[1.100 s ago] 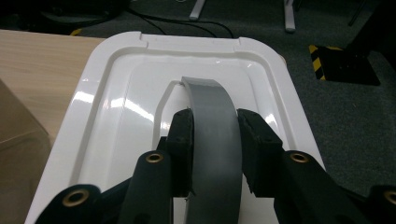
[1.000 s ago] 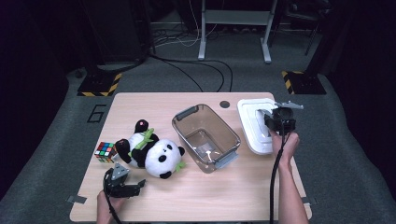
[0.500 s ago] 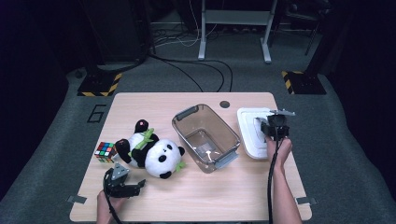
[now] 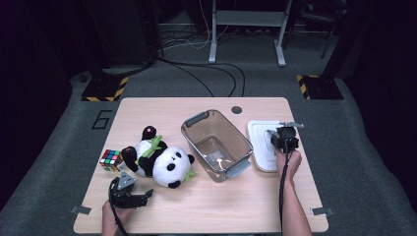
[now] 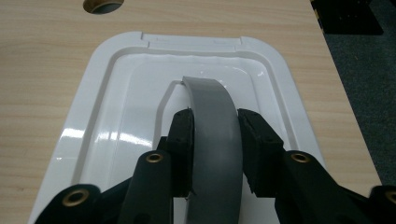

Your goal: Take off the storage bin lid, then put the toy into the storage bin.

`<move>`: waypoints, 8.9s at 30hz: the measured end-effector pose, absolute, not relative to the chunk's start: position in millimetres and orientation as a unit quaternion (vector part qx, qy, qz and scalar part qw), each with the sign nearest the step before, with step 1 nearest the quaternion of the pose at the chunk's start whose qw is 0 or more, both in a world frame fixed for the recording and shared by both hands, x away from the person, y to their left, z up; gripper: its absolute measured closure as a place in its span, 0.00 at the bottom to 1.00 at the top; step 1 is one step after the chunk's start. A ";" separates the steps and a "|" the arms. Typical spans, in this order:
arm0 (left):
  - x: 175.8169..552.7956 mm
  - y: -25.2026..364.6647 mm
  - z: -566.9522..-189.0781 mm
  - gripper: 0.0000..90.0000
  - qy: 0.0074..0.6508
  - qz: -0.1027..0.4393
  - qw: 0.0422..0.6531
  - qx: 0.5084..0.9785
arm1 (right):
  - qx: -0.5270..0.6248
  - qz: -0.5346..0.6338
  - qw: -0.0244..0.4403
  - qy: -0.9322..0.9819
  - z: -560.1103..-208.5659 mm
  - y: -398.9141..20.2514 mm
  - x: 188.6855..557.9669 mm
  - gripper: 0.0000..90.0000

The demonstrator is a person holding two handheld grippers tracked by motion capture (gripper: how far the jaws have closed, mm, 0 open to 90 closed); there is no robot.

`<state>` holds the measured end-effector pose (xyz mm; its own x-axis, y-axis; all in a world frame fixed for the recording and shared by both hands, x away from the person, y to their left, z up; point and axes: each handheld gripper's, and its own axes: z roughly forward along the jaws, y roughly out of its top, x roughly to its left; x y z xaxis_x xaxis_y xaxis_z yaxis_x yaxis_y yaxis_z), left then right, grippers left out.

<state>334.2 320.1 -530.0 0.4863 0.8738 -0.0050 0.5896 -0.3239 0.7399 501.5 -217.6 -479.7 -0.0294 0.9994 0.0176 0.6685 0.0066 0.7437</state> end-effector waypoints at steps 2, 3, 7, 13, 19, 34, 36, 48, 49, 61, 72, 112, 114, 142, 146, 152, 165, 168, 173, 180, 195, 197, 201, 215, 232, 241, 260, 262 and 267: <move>334.2 320.1 -529.9 0.16 0.464 0.203 0.350 0.788 | 0.640 0.295 0.276 0.653 -483.0 -218.0 501.7 0.74; 334.2 320.1 -530.0 0.16 0.464 0.203 0.350 0.788 | 0.641 0.295 0.276 0.653 -484.5 -218.0 501.9 0.74; 334.2 320.1 -529.9 0.16 0.464 0.203 0.350 0.788 | 0.640 0.292 0.277 0.654 -487.7 -218.3 501.2 0.74; 334.2 320.1 -529.9 0.16 0.464 0.203 0.350 0.788 | 0.642 0.298 0.267 0.654 -486.4 -220.6 501.2 0.66; 334.2 320.1 -530.0 0.16 0.464 0.203 0.350 0.788 | 0.633 0.315 0.250 0.661 -483.7 -225.3 495.0 0.41; 334.1 320.1 -529.9 0.16 0.464 0.203 0.350 0.788 | 0.582 0.345 0.240 0.696 -475.4 -223.8 458.7 0.09; 334.1 320.1 -530.0 0.16 0.464 0.204 0.350 0.788 | 0.575 0.348 0.242 0.699 -475.5 -223.3 452.3 0.07; 334.1 320.0 -530.0 0.16 0.464 0.204 0.350 0.788 | 0.510 0.365 0.244 0.739 -479.9 -203.7 416.4 0.00; 334.1 320.0 -530.0 0.16 0.464 0.204 0.350 0.788 | 0.504 0.365 0.243 0.744 -480.3 -200.7 413.8 0.00; 334.1 320.0 -530.0 0.16 0.464 0.204 0.350 0.788 | 0.440 0.380 0.218 0.784 -495.6 -178.7 381.5 0.00; 334.3 320.2 -529.9 0.16 0.465 0.204 0.350 0.787 | 0.382 0.395 0.175 0.817 -507.7 -168.5 361.3 0.00; 323.0 327.5 -515.1 0.11 0.471 0.198 0.375 0.774 | 0.330 0.358 0.137 0.863 -529.7 -159.0 349.4 0.00; 318.8 328.4 -502.5 0.11 0.464 0.197 0.388 0.772 | 0.329 0.358 0.137 0.863 -529.7 -159.0 349.5 0.00; 409.6 293.4 -416.1 0.02 0.434 0.205 0.388 0.786 | 0.319 0.359 0.135 0.867 -529.7 -159.1 351.5 0.00; 420.7 292.3 -416.1 0.11 0.435 0.204 0.378 0.792 | 0.319 0.359 0.135 0.867 -529.6 -159.1 351.5 0.00; 429.7 289.5 -417.4 0.28 0.427 0.208 0.356 0.805 | 0.319 0.359 0.135 0.867 -529.6 -159.2 351.5 0.00; 424.4 282.8 -433.7 0.84 0.415 0.230 0.337 0.813 | 0.319 0.359 0.134 0.867 -529.7 -159.2 351.5 0.00; 423.2 285.4 -432.6 0.85 0.411 0.225 0.355 0.809 | 0.319 0.359 0.134 0.867 -529.7 -159.1 351.6 0.00; 418.0 289.9 -427.3 0.85 0.410 0.214 0.375 0.804 | 0.319 0.359 0.135 0.867 -529.6 -159.1 351.7 0.00; 405.2 293.4 -413.4 0.85 0.392 0.217 0.393 0.803 | 0.318 0.359 0.135 0.867 -529.6 -159.1 351.8 0.00; 393.3 303.3 -381.6 0.85 0.369 0.208 0.430 0.798 | 0.318 0.359 0.134 0.867 -529.6 -159.1 352.0 0.00; 391.9 304.1 -376.0 0.85 0.365 0.206 0.433 0.798 | 0.318 0.359 0.134 0.867 -529.6 -159.1 352.0 0.00; 389.5 305.7 -367.1 0.85 0.359 0.208 0.440 0.797 | 0.318 0.359 0.134 0.867 -529.6 -159.1 352.0 0.00; 389.7 309.8 -347.5 0.85 0.353 0.205 0.464 0.786 | 0.318 0.359 0.134 0.867 -529.6 -159.1 352.0 0.00; 401.5 287.9 -316.9 0.85 0.324 0.208 0.484 0.786 | 0.316 0.359 0.134 0.868 -529.6 -159.2 352.1 0.00; 412.9 268.1 -305.9 0.85 0.303 0.198 0.495 0.790 | 0.317 0.359 0.134 0.868 -529.6 -159.1 352.1 0.00; 440.0 227.4 -302.9 0.85 0.271 0.167 0.506 0.802 | 0.320 0.360 0.134 0.866 -529.6 -158.8 352.0 0.00; 443.2 223.5 -303.2 0.85 0.267 0.167 0.506 0.803 | 0.320 0.360 0.134 0.866 -529.6 -158.8 352.0 0.00; 450.2 213.8 -304.0 0.85 0.257 0.159 0.509 0.806 | 0.320 0.360 0.134 0.866 -529.6 -158.8 352.2 0.00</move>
<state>450.2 213.8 -304.0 0.8175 0.5759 -0.0041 0.2515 -0.3507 0.9021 352.2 -158.8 -529.6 -0.7598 0.6502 -0.0027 0.4571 0.5371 0.7090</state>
